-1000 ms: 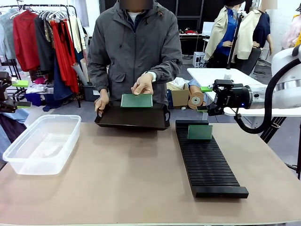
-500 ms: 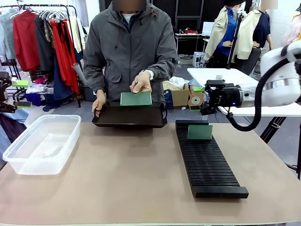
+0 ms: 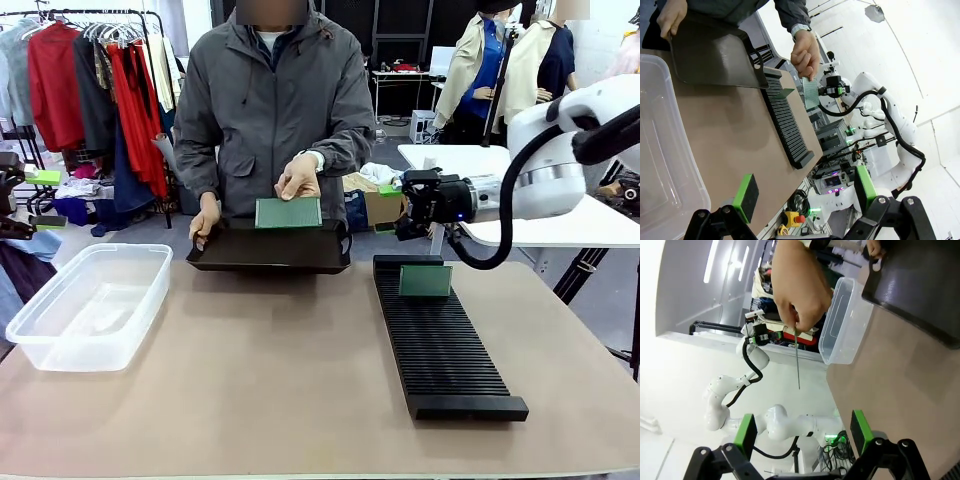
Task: Sort PCBs into racks and boxes based on the side picked up.
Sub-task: Pick up the Blank PCB handed by the Human.
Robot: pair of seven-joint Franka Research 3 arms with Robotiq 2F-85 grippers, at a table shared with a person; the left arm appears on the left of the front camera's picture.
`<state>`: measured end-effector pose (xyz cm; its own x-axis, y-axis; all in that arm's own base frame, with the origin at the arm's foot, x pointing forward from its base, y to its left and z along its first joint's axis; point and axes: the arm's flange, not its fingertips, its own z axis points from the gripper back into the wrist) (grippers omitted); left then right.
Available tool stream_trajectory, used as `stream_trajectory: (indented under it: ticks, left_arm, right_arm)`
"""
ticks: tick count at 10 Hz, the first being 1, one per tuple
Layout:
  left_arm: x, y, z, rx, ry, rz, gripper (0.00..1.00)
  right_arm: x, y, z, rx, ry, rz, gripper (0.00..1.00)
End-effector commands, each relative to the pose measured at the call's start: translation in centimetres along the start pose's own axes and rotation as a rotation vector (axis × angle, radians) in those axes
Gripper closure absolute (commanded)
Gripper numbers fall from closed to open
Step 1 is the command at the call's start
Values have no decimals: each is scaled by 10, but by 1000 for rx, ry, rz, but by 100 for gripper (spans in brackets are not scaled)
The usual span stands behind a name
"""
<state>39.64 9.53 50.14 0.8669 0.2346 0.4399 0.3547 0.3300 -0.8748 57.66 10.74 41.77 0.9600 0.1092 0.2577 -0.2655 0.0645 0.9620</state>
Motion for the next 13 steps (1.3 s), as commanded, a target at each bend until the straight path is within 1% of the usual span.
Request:
stream_trajectory:
  ticks: [1, 4, 9, 13]
  left_arm:
    - [0, -1, 1, 0, 4, 3, 0]
    - [0, -1, 1, 0, 4, 3, 0]
    - [0, -1, 1, 0, 4, 3, 0]
    - [0, -1, 1, 0, 4, 3, 0]
  right_arm:
    - [21, -2, -18, 4, 35, -14, 0]
    - [32, -10, -48, 20, 80, -7, 0]
    - [44, -13, -81, 46, 136, 32, 0]
    - [52, -14, -101, 48, 125, 40, 0]
